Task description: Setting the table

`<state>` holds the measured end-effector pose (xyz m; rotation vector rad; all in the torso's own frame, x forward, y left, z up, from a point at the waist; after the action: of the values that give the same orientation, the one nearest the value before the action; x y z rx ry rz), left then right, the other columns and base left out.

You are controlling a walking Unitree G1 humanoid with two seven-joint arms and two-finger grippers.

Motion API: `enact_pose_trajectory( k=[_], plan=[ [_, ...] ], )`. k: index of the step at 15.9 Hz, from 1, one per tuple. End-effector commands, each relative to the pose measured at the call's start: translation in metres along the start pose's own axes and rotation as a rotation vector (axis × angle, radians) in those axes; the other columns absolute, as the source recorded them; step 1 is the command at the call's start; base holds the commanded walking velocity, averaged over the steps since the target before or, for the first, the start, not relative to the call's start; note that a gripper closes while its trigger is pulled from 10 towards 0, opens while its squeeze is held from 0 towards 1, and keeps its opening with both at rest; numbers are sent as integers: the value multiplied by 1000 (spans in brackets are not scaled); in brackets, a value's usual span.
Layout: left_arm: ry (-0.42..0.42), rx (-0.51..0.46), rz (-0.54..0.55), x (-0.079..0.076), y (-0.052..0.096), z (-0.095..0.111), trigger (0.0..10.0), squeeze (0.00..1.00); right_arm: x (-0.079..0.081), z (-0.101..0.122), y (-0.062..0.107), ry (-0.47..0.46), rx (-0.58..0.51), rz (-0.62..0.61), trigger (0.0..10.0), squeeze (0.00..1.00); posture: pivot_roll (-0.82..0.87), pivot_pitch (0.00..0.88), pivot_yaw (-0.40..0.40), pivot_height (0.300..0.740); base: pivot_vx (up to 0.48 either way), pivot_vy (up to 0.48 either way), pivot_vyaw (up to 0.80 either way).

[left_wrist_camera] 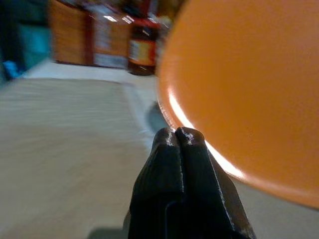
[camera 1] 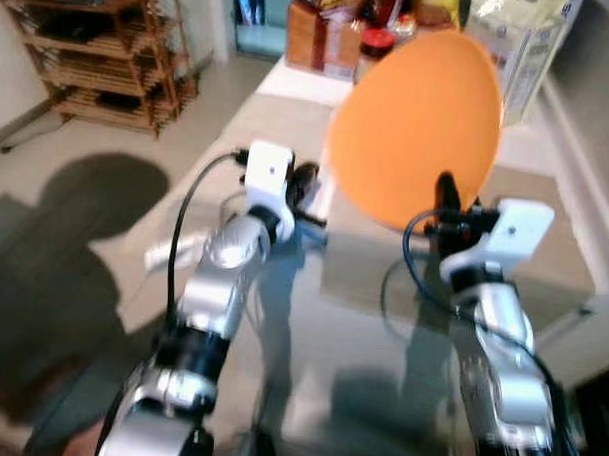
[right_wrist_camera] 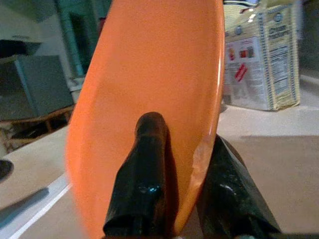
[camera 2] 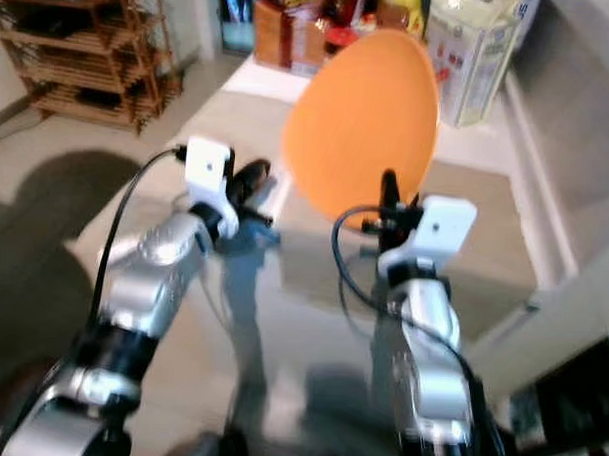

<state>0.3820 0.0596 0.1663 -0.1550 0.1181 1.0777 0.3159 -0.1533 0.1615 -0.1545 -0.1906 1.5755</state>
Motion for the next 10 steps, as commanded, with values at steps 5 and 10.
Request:
enact_pose_trajectory(
  k=[5,10],
  plan=[
    [-18,5,-13,-1,-2,1,10000,0,1,-34,8,40,156,15,0,0,-15,0,18,722,0,0,0],
    [-18,12,-28,-3,-3,-1,10000,0,1,-33,8,49,148,21,0,0,-16,0,18,722,0,0,0]
  ],
)
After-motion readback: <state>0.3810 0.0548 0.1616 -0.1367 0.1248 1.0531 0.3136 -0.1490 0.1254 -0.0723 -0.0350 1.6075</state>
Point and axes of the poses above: a point about 5 cm out from each wrist's last joint towards the gripper, its own y axis pointing back from the gripper into the wrist, its own z axis along the axis of the wrist's last joint, x = y × z, the point moved 4 cm from there along -y, pointing out of the wrist towards the gripper, and after that the axes turned 7 degrees about y, right-handed, at the moved point
